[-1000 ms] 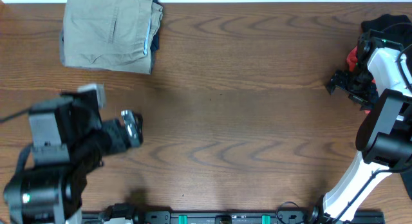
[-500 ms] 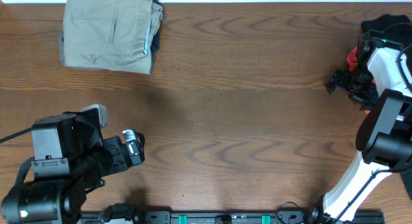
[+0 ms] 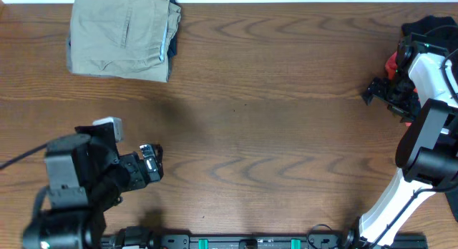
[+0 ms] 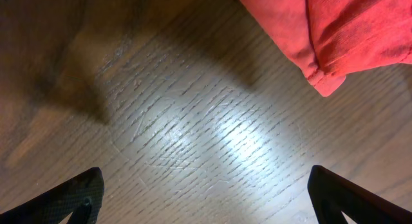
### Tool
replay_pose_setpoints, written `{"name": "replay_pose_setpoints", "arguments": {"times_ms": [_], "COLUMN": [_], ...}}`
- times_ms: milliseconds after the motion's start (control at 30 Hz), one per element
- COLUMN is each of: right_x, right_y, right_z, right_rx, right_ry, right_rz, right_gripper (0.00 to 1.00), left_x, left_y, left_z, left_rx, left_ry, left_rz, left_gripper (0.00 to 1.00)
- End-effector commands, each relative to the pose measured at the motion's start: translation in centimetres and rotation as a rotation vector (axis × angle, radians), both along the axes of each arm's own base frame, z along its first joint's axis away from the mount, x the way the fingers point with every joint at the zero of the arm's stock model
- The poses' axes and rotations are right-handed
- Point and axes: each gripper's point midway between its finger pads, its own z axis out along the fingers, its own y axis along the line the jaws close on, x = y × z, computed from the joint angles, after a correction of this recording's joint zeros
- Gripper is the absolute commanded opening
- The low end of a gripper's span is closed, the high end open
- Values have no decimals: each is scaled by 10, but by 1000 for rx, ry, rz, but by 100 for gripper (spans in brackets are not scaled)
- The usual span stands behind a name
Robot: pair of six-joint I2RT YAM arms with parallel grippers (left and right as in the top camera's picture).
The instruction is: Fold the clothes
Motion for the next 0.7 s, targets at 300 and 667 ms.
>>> {"name": "replay_pose_setpoints", "arguments": {"times_ms": [300, 667], "right_x": [3, 3], "right_y": [-4, -4], "right_z": [3, 3], "right_rx": [-13, -13], "right_ry": [-8, -8], "right_rz": [-2, -2], "right_gripper": [99, 99], "left_x": [-10, 31], "left_y": [2, 13], "left_z": [-51, -67], "left_rx": [62, 103], "left_ry": [-399, -606], "left_rz": [-8, 37], "left_gripper": [98, 98]}}
